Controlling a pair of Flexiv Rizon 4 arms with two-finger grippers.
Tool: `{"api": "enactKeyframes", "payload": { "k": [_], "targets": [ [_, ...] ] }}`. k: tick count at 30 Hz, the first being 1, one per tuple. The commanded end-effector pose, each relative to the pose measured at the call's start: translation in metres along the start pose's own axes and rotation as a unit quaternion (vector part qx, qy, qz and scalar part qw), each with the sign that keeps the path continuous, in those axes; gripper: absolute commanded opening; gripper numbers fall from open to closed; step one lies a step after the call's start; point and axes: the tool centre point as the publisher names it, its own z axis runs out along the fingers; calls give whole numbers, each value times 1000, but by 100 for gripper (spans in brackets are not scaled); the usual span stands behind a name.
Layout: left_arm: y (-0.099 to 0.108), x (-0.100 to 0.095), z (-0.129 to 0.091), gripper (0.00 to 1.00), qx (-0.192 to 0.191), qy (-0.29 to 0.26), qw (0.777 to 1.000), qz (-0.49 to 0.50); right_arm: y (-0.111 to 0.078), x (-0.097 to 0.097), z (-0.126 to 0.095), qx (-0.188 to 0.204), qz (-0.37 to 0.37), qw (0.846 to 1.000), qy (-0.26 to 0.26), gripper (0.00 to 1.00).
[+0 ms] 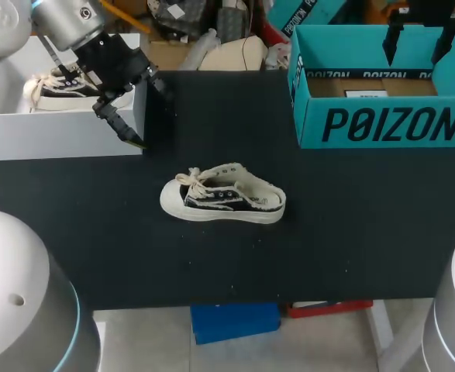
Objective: Take the shoe out of the shoebox, open the shoe tongue, remove and reinsert the insole, then place the shoe into the shoebox
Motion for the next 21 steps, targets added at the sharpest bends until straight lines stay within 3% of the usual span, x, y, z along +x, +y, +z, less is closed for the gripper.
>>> {"api": "enactKeyframes", "payload": {
  "k": [1,5,12,16,21],
  "targets": [
    [1,1,2,100,-1,-2,1000,1,0,0,0,0,0,1000,0,100],
    [7,4,7,100,-13,-34,999,-19,0,0,0,0,0,1000,0,100],
    [18,15,19,100,36,-131,989,-64,0,0,0,0,0,1000,0,100],
    [23,20,26,100,66,-105,989,-77,0,0,0,0,0,1000,0,100],
    [23,20,26,100,66,-105,989,-77,0,0,0,0,0,1000,0,100]
  ]
}}
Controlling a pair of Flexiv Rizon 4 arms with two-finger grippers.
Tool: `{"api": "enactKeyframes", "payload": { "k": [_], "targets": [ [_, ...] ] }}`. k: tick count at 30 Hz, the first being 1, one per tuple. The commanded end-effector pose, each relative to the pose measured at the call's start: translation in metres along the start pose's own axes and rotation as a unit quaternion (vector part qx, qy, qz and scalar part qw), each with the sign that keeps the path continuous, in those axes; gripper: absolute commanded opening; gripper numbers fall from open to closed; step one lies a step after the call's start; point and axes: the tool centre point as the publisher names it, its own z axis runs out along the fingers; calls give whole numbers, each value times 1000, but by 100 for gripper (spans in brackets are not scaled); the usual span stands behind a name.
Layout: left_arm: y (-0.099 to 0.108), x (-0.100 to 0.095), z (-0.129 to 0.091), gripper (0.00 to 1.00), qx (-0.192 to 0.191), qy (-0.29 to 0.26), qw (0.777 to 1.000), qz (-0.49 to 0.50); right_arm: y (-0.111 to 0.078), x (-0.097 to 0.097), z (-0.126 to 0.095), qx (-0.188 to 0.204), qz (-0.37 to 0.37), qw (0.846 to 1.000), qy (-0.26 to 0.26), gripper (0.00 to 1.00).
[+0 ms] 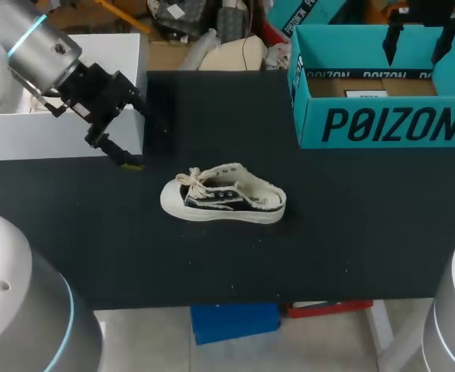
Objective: Take the shoe out of the shoebox, open the shoe tongue, remove and reinsert the insole, then place the shoe into the shoebox
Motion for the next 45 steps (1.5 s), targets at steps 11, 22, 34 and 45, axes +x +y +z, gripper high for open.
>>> {"api": "enactKeyframes", "payload": {
  "k": [11,22,34,45],
  "targets": [
    [2,3,1,100,1,-12,1000,1,-50,84,-15,-67,-285,955,-43,100],
    [2,3,1,100,1,-12,1000,1,-131,121,2,-69,-522,849,-48,100],
    [2,3,1,100,1,-12,1000,1,-159,156,7,-64,-638,767,-28,100],
    [2,3,1,100,1,-12,1000,1,-203,181,7,-82,-755,649,38,100]
  ]
}}
